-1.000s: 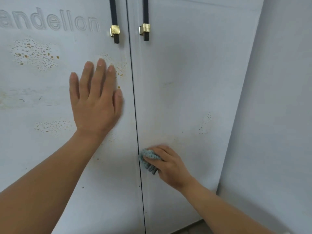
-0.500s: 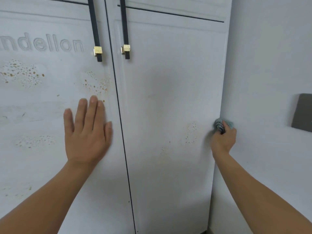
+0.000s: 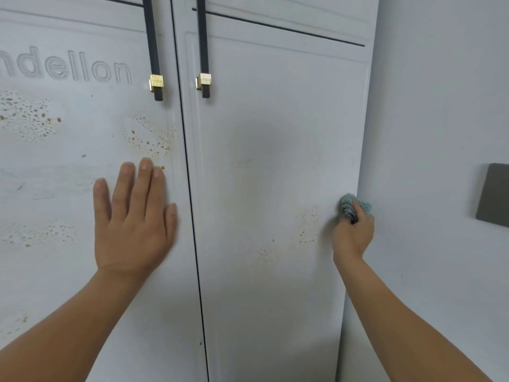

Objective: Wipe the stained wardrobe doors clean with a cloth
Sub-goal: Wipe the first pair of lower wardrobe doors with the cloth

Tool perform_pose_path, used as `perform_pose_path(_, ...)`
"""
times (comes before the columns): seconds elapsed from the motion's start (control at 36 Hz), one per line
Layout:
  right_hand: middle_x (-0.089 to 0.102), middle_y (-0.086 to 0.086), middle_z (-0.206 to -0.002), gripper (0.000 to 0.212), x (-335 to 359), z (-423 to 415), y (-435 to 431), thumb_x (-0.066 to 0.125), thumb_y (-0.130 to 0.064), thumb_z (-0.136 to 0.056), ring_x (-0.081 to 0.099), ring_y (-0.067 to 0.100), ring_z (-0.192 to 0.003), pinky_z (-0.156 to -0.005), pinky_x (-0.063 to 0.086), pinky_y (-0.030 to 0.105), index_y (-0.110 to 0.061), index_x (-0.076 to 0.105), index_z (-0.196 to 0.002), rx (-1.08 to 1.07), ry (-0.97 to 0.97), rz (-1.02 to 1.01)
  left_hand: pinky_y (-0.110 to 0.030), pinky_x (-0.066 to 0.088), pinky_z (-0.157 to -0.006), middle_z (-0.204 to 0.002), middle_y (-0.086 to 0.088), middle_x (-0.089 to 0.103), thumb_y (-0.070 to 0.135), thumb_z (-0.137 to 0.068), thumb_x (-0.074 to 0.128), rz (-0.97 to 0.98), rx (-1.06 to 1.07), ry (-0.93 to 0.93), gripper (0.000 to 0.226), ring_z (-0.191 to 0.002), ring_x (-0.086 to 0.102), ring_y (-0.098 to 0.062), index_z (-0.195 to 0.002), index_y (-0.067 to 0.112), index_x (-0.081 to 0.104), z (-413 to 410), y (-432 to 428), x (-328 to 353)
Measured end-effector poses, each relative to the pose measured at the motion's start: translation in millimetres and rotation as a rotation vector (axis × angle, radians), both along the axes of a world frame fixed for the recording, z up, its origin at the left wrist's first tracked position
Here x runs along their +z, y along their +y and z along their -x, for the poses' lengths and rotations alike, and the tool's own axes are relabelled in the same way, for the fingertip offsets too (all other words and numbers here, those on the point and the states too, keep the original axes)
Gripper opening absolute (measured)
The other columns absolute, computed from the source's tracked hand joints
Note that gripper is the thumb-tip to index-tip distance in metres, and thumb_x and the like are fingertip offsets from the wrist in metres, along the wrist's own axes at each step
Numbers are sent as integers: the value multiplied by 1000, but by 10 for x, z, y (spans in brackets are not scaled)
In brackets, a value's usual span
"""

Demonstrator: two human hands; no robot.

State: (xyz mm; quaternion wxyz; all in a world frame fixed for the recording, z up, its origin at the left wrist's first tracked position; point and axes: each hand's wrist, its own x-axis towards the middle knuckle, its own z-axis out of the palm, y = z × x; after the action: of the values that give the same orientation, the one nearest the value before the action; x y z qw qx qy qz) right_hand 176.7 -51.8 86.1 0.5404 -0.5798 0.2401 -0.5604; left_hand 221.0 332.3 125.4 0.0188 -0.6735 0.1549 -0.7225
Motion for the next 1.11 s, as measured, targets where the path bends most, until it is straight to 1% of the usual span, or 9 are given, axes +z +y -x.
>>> perform_pose_path(0.08,51,-1,-119,47,-77,10,266,49,2,-97,56,19,-112,-104,46,30,-20,61,-136,31,6,142,-64,27,-122,-165,-18,38,28,-104,54,3,-4,-2,62,-154,33,-38,-158,1,40,-12,-5,3)
perform_pose_path(0.19,53,-6,-116,60,-246,128,539,51,12,-86,52,9,-107,-93,44,14,-22,64,-134,130,38,452,-65,28,-121,-165,-18,38,28,-104,54,2,-8,1,61,-154,33,-38,-157,1,40,-15,-1,-3)
perform_pose_path(0.33,51,-5,-109,60,78,131,248,46,13,-86,55,17,-104,-94,47,24,-22,66,-130,11,-17,324,-65,28,-121,-165,-17,37,28,-103,55,6,-23,1,62,-155,31,-37,-157,1,41,-16,1,-3)
perform_pose_path(0.44,50,-3,-115,61,191,10,157,45,12,-83,53,29,-116,-102,48,38,-20,65,-132,-13,21,402,-64,28,-122,-165,-17,38,29,-103,56,5,-30,-6,63,-155,32,-36,-157,1,41,-19,0,8)
perform_pose_path(0.53,48,-3,-118,61,-28,-1,320,50,15,-83,52,26,-115,-98,48,32,-16,63,-134,-2,37,464,-64,27,-122,-165,-17,37,29,-103,56,1,-29,-4,63,-155,31,-36,-157,1,40,-26,4,4)
perform_pose_path(0.72,45,-2,-127,57,-551,160,371,54,8,-76,43,20,-115,-99,43,35,-8,66,-130,80,127,1017,-65,27,-122,-165,-18,37,28,-103,55,5,-27,-3,62,-155,32,-37,-157,0,41,-20,15,-4)
perform_pose_path(0.83,52,14,-125,55,-243,164,226,53,6,-79,52,29,-114,-97,45,31,-10,66,-130,9,89,847,-64,28,-122,-165,-17,38,28,-103,55,8,-20,-6,62,-154,33,-37,-157,1,41,-18,-9,0)
perform_pose_path(0.94,52,7,-126,61,-6,63,313,52,17,-79,54,25,-117,-99,52,40,-13,65,-131,26,32,486,-63,26,-123,-165,-17,38,29,-103,54,9,-12,-6,62,-154,33,-37,-157,2,41,-23,2,-7)
perform_pose_path(1.11,52,3,-123,44,-585,185,914,50,-16,-85,49,20,-113,-97,47,27,-9,69,-125,122,42,783,-63,27,-122,-164,-17,39,29,-104,54,12,5,-15,61,-153,34,-37,-156,2,42,-26,4,-10)
